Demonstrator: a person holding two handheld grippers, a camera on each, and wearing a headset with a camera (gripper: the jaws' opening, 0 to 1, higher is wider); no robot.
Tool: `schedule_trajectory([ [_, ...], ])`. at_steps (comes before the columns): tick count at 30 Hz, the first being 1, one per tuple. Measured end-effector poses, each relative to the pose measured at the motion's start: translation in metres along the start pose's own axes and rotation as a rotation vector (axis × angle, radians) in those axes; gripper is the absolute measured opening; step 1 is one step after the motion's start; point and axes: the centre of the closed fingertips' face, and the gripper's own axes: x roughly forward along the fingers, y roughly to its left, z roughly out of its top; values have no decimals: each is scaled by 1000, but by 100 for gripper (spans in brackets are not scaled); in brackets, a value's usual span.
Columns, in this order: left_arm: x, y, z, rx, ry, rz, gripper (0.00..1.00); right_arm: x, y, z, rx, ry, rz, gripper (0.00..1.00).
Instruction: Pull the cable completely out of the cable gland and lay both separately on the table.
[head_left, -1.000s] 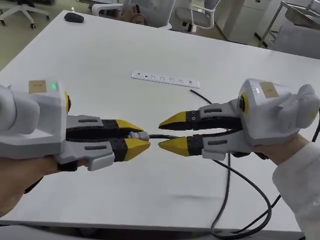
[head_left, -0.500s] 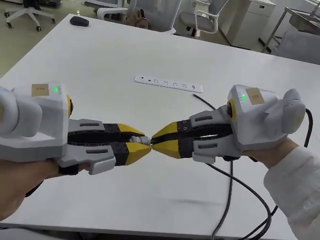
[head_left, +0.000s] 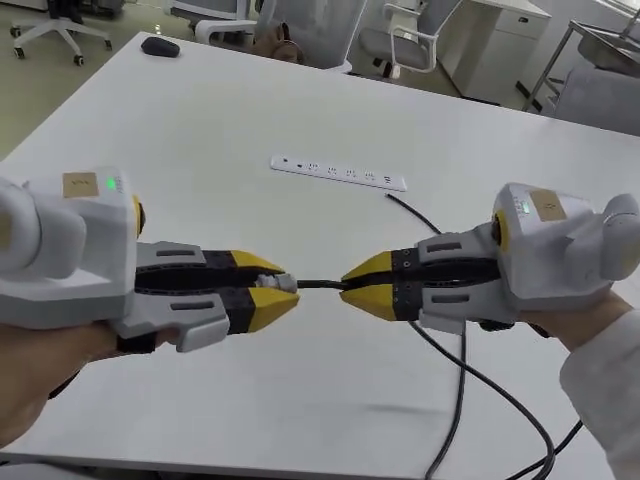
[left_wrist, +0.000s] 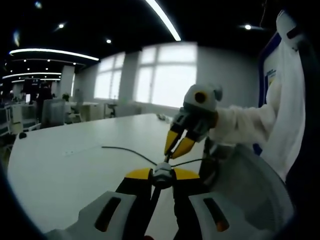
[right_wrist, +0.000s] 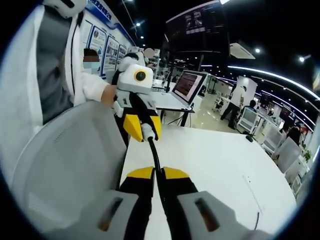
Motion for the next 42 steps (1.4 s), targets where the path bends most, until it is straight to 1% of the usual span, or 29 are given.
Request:
schedule_trajectory([
  [2,-1,1,1,-7,-8,3,17,-6,-2,-2,7,2,-19,5],
  [4,-1,3,1,-7,-6,10,17,-11,-4,-6,14,8,-37,5],
  [8,-1,4,1,-11,-8,8,17,-18,-3,-12,33,10,-52,5],
  [10,0,2,1,-4,-3,2,17,-17,-1,-12,40,11,-46,5],
  [13,2,-1,-2,12,13,-5,17,-16,1,-17,32,30,-48,5],
  [16,2,-3,0,20,7,-13,17,-15,-1,-18,41,34,-57,5],
  [18,1,-3,0,26,11,-9,17,-16,-3,-13,50,16,-63,5],
  [19,1,-2,-2,32,21,-3,17,-16,-4,-9,49,5,-62,6],
  [22,2,-3,-1,31,17,-12,17,-11,-6,0,24,-8,-68,15],
  [23,2,-5,-1,32,17,-18,17,-9,-6,3,20,-12,-65,19],
  [24,2,-6,-1,36,21,-20,17,-4,-5,6,9,-19,-54,21],
  [29,3,-11,-2,47,25,-37,17,14,3,13,-18,-26,-5,22],
  [33,3,-11,-3,49,29,-39,17,27,10,18,-37,-26,29,22],
  [36,3,-12,-2,49,27,-44,17,31,13,21,-42,-32,48,19],
  [39,3,-13,-3,51,32,-48,17,32,15,22,-48,-38,61,13],
  [42,3,-13,-4,56,35,-45,17,32,17,20,-43,-36,72,6],
])
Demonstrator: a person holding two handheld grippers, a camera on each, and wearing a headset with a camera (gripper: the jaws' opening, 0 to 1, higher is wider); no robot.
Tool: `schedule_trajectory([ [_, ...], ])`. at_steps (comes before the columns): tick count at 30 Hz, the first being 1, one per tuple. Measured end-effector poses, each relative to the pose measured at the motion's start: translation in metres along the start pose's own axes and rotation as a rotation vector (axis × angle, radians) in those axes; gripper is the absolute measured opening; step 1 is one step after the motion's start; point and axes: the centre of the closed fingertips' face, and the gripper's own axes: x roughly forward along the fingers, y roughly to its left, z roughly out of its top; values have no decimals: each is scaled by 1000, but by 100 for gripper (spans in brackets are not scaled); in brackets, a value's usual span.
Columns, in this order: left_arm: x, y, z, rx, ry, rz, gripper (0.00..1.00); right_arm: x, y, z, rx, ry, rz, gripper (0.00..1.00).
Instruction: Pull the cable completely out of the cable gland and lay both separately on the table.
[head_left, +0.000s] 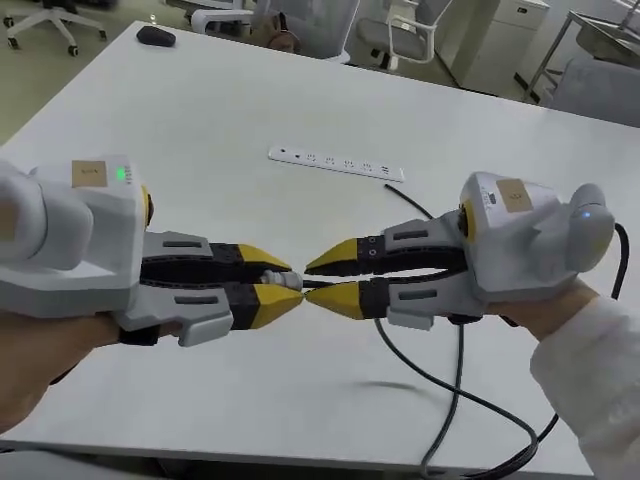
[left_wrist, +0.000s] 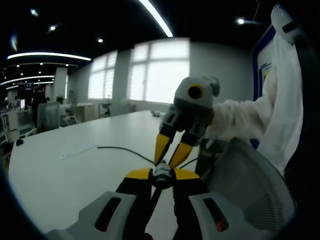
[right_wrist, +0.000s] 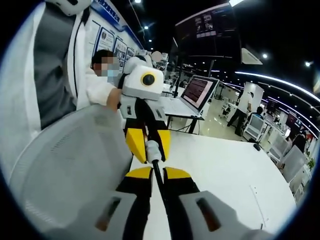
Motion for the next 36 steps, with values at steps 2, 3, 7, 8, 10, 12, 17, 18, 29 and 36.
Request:
schedule_trajectory([
  [2,0,0,0,-4,0,-2,17,0,1,-1,-5,-1,-2,6],
  [3,0,-1,0,-2,-1,-3,17,0,1,-1,-4,-1,-1,6],
  [7,-1,0,2,-4,-9,1,17,-3,0,-4,-10,-1,-9,5],
  [8,-1,1,2,-6,-12,2,17,-4,-1,-5,-7,0,-14,5],
  [10,-2,3,3,-13,-20,9,17,-8,-4,-6,-3,0,-25,5],
  [12,-3,4,4,-19,-29,15,17,-10,-5,-7,0,0,-33,5],
  [17,-4,5,5,-21,-32,17,17,-20,-7,-13,17,9,-54,5],
  [18,-4,5,5,-21,-31,17,17,-21,-7,-14,22,11,-58,5],
  [29,-3,3,6,-33,-34,6,17,-38,-7,-22,53,24,-100,5],
  [36,-4,3,8,-32,-46,5,17,-31,-6,-15,83,-23,-90,6],
])
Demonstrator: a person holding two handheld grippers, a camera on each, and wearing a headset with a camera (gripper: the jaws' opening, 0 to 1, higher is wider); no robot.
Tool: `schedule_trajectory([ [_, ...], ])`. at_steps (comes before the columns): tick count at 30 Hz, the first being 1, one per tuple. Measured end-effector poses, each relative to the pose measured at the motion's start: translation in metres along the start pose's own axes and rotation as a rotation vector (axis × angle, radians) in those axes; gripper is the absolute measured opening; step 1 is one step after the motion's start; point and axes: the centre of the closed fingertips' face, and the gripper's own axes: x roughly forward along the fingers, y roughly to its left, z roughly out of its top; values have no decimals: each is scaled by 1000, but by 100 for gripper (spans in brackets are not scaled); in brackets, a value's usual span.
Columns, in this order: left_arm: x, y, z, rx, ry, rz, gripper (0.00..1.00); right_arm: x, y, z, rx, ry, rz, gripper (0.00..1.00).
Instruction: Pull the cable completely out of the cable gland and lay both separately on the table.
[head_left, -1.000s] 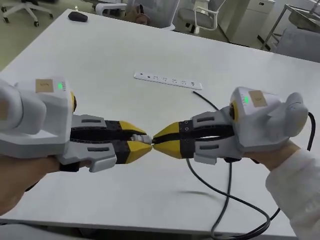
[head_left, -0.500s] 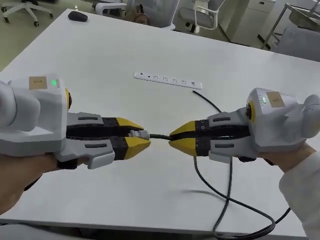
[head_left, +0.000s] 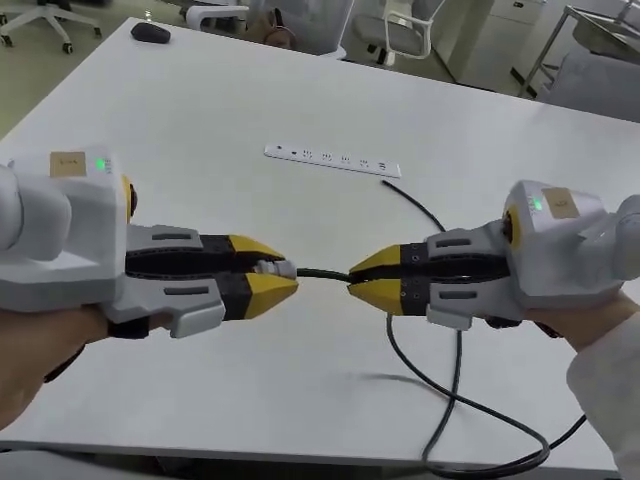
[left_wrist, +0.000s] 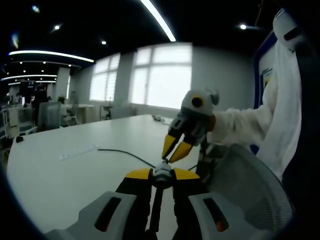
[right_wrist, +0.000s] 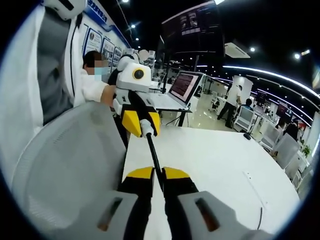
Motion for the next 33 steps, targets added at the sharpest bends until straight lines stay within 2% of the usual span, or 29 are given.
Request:
schedule_trajectory([
  [3,-1,4,-3,1,15,15,17,9,2,2,-31,15,14,7],
  [6,-1,2,2,-7,-10,2,17,27,7,-1,-52,32,38,26],
  [7,-1,2,1,-4,-6,3,17,31,7,-2,-64,40,43,29],
  [9,-1,2,-1,4,6,6,17,40,5,-2,-75,42,42,24],
  [12,-1,1,0,5,3,2,17,48,1,-5,-81,51,44,18],
  [15,-1,3,-2,5,11,9,17,49,-4,-7,-85,54,36,7],
  [22,-2,6,0,-3,1,19,17,43,-7,-10,-90,56,38,5],
  [28,-1,8,-2,-5,9,28,17,37,-16,-29,-91,110,23,5],
  [33,-3,13,-3,-10,12,49,17,30,-31,-50,-84,176,6,5],
])
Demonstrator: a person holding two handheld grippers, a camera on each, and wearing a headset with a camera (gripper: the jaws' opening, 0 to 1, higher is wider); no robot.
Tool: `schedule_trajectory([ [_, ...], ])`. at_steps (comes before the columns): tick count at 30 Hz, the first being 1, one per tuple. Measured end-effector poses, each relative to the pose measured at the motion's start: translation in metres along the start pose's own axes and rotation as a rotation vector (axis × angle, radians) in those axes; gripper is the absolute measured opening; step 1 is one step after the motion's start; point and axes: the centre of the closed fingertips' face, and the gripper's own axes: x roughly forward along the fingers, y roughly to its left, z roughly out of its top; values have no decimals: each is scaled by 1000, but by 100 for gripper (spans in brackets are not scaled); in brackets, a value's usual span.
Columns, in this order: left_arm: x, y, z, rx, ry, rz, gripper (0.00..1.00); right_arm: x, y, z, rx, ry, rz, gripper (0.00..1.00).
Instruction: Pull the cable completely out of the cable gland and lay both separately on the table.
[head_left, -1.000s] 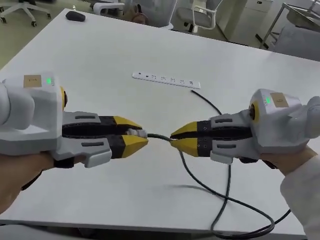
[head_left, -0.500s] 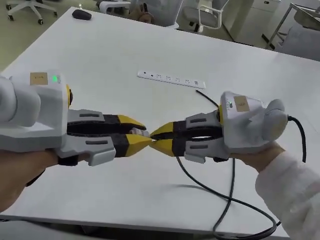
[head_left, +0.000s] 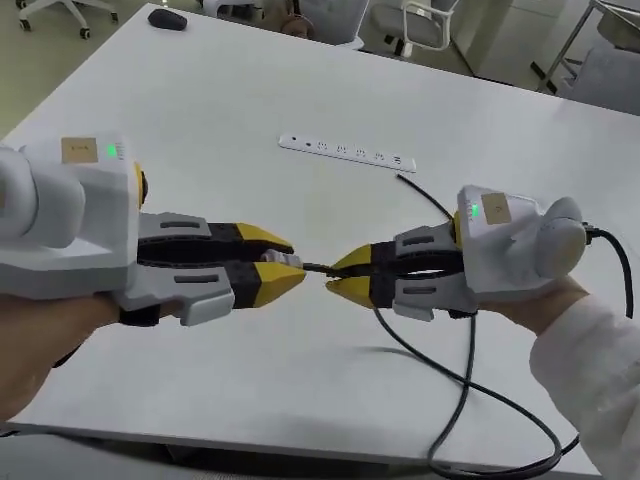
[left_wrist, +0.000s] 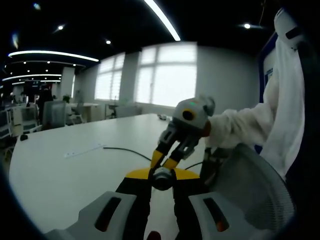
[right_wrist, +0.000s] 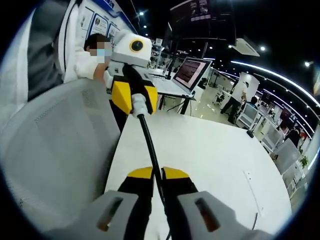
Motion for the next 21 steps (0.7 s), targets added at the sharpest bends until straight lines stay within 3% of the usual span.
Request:
schedule_trajectory([
  [5,-1,4,-2,-7,7,19,17,-7,-23,-28,48,61,-46,6],
  [8,-1,3,-2,-12,6,15,17,-10,-38,-38,41,94,-68,5],
  [13,2,1,-5,-15,20,-4,17,-11,-66,-41,27,122,-105,4],
  [18,3,-1,-7,-15,29,-14,17,-8,-95,-41,-55,200,-89,3],
  [21,3,-1,-9,-16,36,-13,17,-5,-111,-33,-83,197,-92,3],
])
